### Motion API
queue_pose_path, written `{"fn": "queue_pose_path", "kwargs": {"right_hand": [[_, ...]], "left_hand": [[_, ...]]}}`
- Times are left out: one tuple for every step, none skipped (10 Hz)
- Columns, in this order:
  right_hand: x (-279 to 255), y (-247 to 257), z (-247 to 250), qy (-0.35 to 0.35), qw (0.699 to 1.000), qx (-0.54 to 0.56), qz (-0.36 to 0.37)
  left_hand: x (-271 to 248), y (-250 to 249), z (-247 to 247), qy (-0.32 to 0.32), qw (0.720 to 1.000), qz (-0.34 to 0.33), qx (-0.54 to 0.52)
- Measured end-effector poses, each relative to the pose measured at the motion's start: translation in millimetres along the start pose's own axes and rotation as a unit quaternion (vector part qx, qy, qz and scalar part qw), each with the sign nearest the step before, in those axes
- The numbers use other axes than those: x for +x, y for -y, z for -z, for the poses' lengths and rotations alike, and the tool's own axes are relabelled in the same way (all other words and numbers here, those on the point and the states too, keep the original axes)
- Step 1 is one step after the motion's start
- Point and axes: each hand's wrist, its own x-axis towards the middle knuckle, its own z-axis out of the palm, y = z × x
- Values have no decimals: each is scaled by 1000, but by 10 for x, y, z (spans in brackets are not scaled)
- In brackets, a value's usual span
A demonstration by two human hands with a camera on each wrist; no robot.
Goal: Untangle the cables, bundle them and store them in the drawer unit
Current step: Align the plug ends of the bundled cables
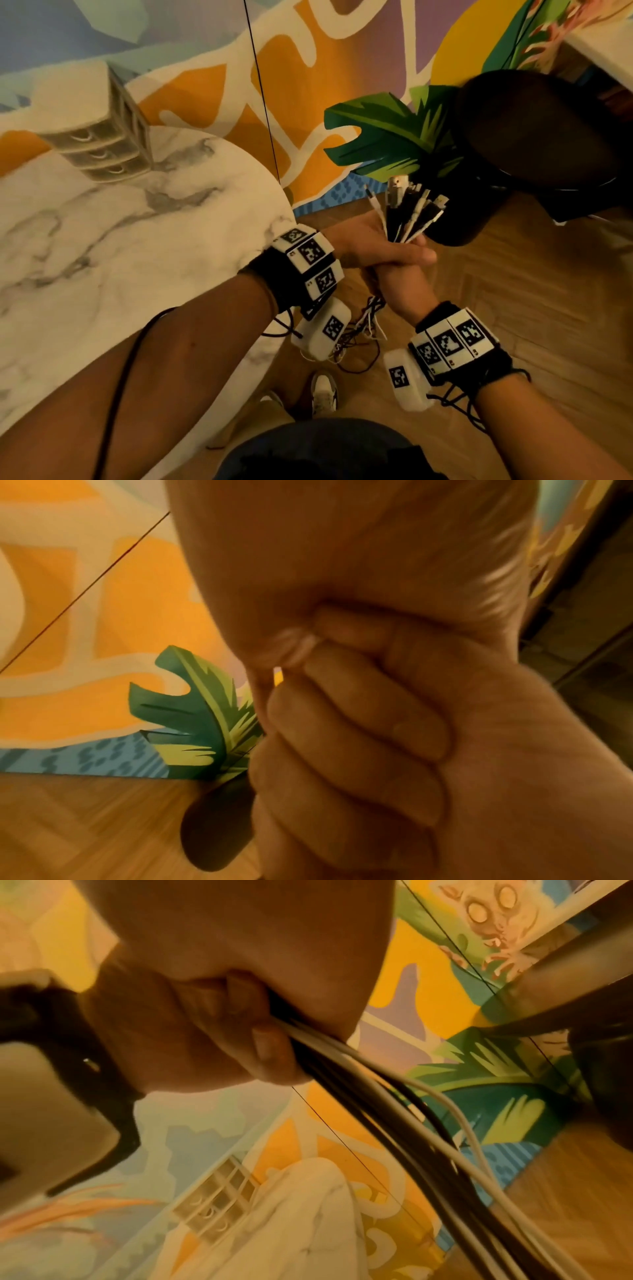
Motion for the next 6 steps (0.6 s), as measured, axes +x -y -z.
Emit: {"fn": "queue_pose_path", "kwargs": {"right_hand": [[9, 4, -31, -34, 998, 48, -9], [1, -30, -47, -28, 992, 118, 42], [16, -191, -82, -22, 990, 129, 50], [25, -409, -155, -31, 995, 97, -9], [83, -750, -223, -28, 993, 28, -109], [71, -1145, -249, -14, 978, -53, -202]], "left_hand": [[9, -29, -35, -12, 1000, 17, 20], [-35, -60, -130, -55, 998, -13, 21], [-110, -157, -172, -80, 993, -76, -45], [-195, -320, -109, -118, 977, -88, -156], [-264, -466, -24, -164, 964, -114, -176], [-305, -615, 85, -246, 947, -151, -144]]}}
